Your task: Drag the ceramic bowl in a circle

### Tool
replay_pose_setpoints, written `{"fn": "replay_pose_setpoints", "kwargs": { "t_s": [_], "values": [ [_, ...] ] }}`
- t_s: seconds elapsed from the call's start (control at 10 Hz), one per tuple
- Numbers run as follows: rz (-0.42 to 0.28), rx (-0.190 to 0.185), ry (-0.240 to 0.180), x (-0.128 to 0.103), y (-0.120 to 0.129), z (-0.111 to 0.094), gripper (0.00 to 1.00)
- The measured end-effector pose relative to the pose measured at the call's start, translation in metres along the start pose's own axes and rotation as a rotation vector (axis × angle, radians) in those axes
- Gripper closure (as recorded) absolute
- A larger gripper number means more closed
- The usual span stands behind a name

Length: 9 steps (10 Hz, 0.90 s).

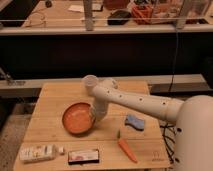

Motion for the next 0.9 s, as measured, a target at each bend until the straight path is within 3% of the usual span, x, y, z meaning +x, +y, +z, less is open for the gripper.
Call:
{"fn": "replay_pose_setpoints", "kwargs": {
  "t_s": [0.2, 0.5, 0.9],
  "values": [
    [-0.002, 0.003, 0.004, 0.001, -0.006, -0.001, 1.0],
    [-0.021, 0.007, 0.007, 0.027, -0.019, -0.003, 1.0],
    [-0.006, 0.002, 0.026, 0.063, -0.017, -0.011, 1.0]
  ]
}}
